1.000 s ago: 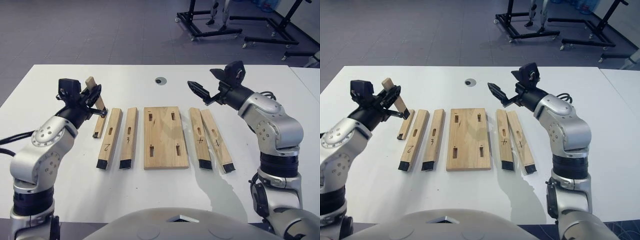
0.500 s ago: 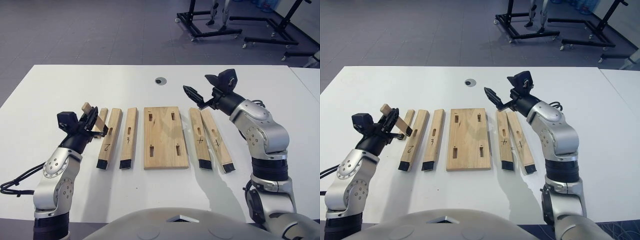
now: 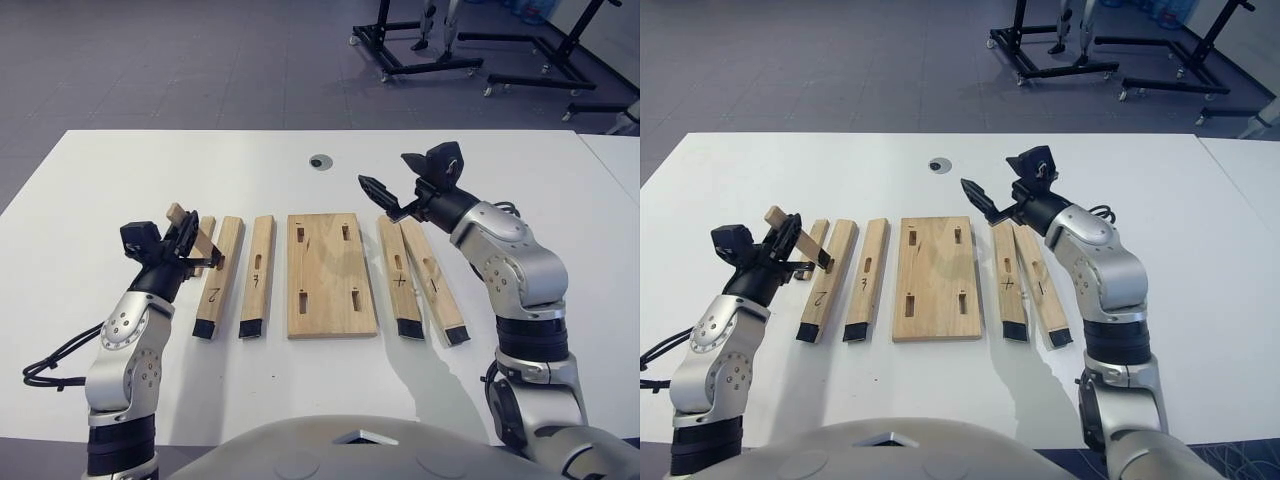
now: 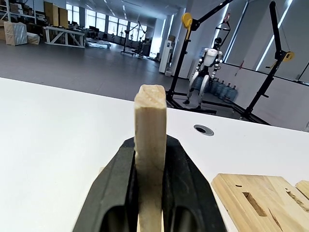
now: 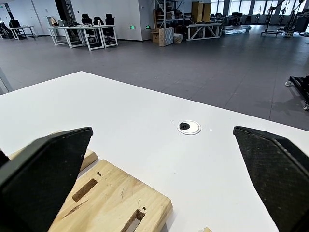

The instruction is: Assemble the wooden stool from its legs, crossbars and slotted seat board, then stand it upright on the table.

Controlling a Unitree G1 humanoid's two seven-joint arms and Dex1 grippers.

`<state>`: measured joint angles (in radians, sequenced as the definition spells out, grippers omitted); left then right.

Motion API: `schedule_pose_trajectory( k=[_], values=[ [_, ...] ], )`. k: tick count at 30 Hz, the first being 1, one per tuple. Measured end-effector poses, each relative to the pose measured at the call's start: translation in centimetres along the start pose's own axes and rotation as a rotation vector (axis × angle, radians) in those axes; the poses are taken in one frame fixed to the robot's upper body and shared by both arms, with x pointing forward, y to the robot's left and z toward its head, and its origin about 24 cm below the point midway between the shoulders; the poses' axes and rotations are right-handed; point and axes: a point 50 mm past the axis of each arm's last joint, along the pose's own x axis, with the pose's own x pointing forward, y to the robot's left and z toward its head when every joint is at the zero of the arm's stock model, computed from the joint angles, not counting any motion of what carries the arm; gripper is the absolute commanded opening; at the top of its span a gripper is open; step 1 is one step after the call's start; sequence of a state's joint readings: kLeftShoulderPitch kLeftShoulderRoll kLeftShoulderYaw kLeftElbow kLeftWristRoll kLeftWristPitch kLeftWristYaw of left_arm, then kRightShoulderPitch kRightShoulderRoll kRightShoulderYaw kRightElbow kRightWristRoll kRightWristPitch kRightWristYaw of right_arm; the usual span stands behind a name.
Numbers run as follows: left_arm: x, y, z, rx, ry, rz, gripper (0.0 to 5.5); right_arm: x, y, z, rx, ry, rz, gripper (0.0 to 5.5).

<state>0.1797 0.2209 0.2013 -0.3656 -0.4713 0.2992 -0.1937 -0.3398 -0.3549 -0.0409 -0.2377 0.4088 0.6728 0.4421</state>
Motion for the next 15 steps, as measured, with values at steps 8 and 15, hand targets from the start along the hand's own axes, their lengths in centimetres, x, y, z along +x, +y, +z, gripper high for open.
schedule_pose_trajectory(
  k=[8,15],
  values=[
    [0.39,-0.2,-0.36,-0.024,-0.018,0.013,0.39,0.15,-0.05,-0.34,0.011,0.013,0.001,5.36],
    [0.31,-0.32,-0.42,0.007,-0.019,0.009,0.39,0.17,-0.09,-0.44,0.014,0.017,0.0,5.36]
  ],
)
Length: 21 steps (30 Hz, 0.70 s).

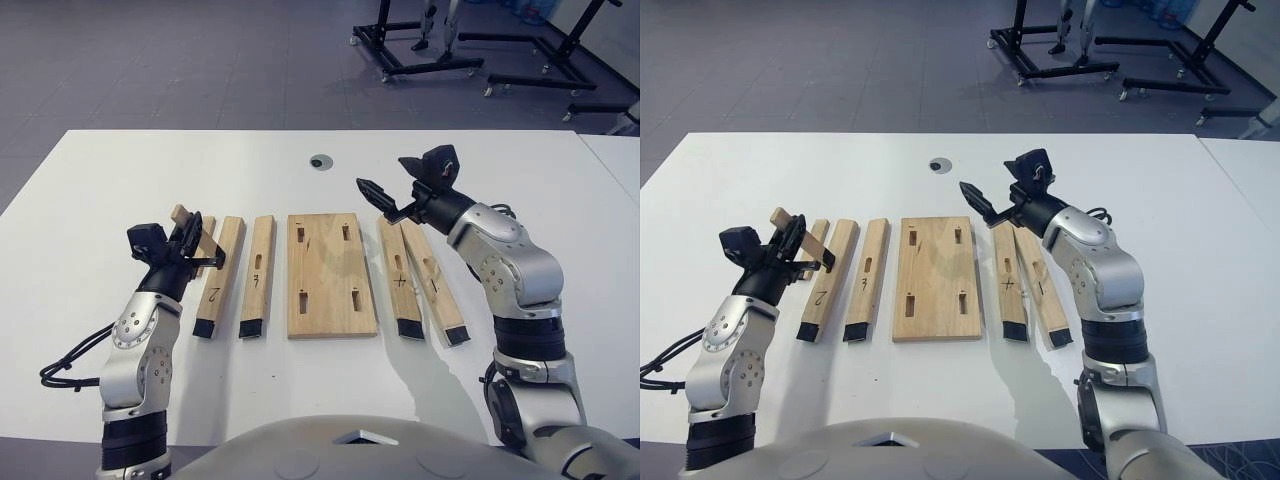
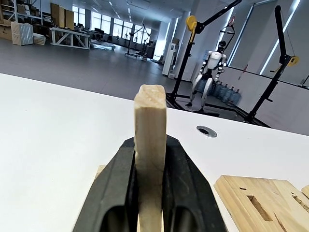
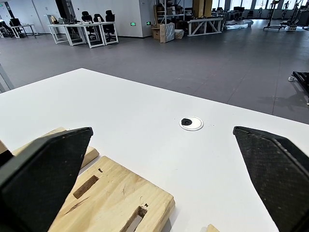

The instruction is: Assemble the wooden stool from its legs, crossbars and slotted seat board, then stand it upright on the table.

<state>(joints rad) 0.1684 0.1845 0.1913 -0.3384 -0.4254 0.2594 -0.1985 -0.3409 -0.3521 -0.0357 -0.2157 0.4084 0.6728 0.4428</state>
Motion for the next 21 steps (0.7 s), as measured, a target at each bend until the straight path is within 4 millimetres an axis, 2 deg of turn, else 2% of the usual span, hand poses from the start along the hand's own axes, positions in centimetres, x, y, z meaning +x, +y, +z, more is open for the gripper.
schedule_pose_trajectory(
  k=[4,9,21],
  values=[
    [-0.2,0.0,0.1,0.007,0.005,-0.001,0.39,0.0,0.0,0.0,0.0,0.0,0.0,5.36],
    [-0.4,-0.2,1.5,0.037,-0.014,-0.009,0.39,0.1,0.2,-0.1,0.005,-0.001,0.006,5.36],
    [-0.6,-0.5,0.5,0.0,0.011,0.001,0.39,0.2,0.4,-0.1,0.004,-0.001,0.017,5.36]
  ],
)
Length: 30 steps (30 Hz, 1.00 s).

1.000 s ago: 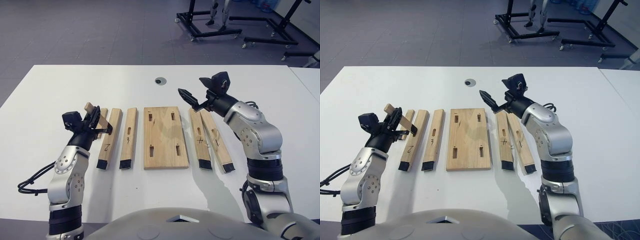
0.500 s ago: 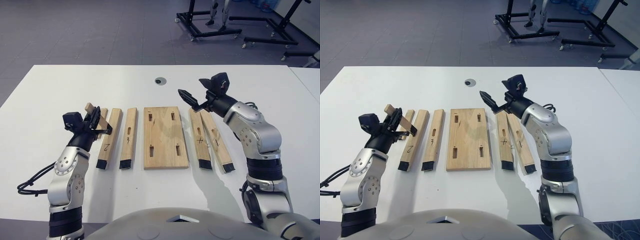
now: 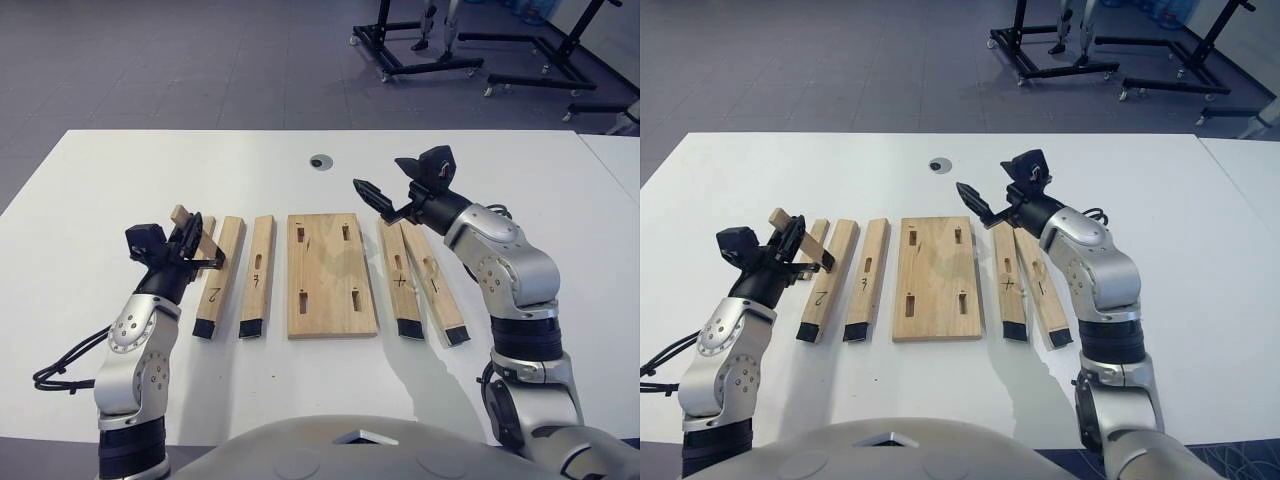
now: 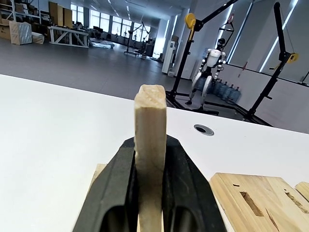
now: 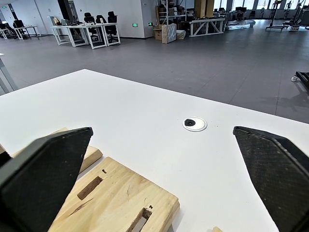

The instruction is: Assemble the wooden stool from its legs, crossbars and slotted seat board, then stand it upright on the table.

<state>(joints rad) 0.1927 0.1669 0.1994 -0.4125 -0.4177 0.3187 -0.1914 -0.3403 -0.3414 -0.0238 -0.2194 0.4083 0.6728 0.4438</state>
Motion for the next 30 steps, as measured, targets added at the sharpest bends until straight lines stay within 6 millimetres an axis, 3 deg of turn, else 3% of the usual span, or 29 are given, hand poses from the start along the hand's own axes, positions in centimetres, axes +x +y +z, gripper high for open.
schedule_pose_trajectory(
  k=[10,18,30],
  values=[
    [0.1,0.2,-0.8,0.038,0.005,0.008,0.39,0.1,0.1,-0.1,0.0,0.002,0.005,5.36],
    [0.4,-1.2,-2.0,0.308,0.018,-0.086,0.39,0.3,0.5,-0.1,-0.001,0.005,0.01,5.36],
    [0.7,1.1,-2.5,0.25,0.031,-0.07,0.39,0.3,1.5,-0.7,0.026,-0.002,0.007,5.36]
  ],
)
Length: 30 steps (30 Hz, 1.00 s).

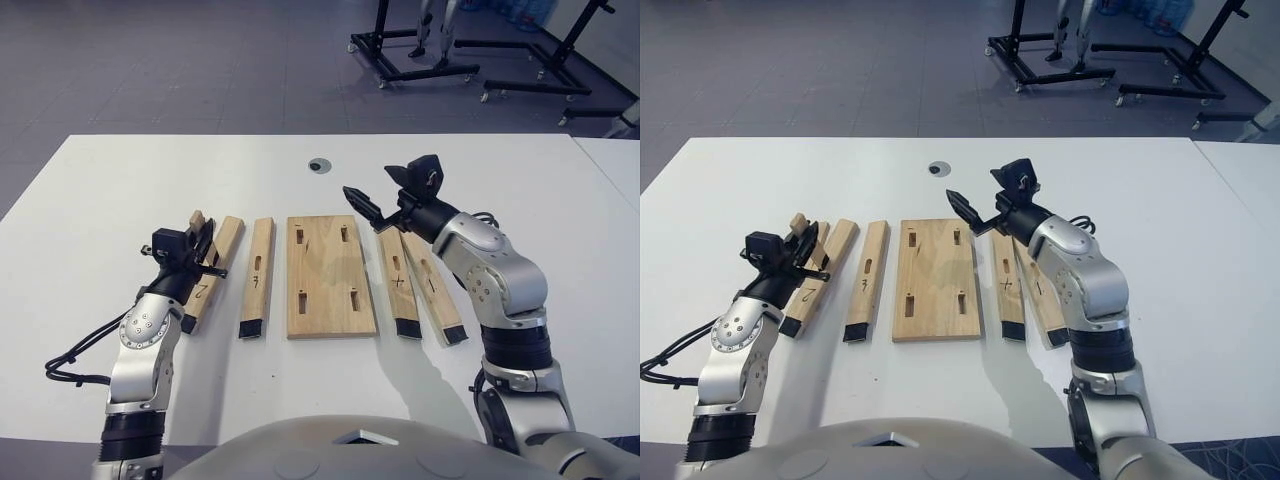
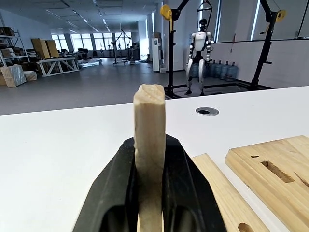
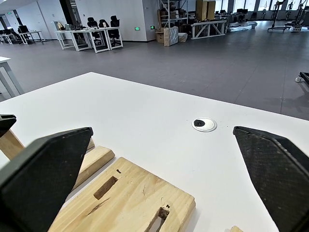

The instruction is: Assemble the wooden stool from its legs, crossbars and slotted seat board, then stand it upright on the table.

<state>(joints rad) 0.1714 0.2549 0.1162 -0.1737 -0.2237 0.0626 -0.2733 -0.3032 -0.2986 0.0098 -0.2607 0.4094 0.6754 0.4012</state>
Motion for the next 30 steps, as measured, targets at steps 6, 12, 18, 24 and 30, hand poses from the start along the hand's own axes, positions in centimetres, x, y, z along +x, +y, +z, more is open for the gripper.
schedule_pose_trajectory(
  k=[6,12,18,24,30],
  values=[
    [-1.1,0.9,-3.5,-0.071,0.177,0.038,1.08,0.0,0.1,0.0,-0.002,-0.003,0.004,5.4],
    [-1.7,0.9,-4.0,-0.052,0.195,0.051,2.03,0.0,0.3,-0.2,-0.001,0.003,0.008,5.4],
    [-1.6,0.9,-3.9,-0.051,0.189,0.05,2.85,0.1,0.4,-0.2,-0.002,0.007,0.012,5.4],
    [-1.2,0.9,-3.5,-0.058,0.187,0.049,3.74,0.1,0.4,-0.3,-0.007,0.01,0.005,5.4],
    [-1.4,1.0,-3.1,-0.092,0.208,0.058,4.18,0.1,0.5,-0.3,-0.002,0.007,0.008,5.4]
  ],
)
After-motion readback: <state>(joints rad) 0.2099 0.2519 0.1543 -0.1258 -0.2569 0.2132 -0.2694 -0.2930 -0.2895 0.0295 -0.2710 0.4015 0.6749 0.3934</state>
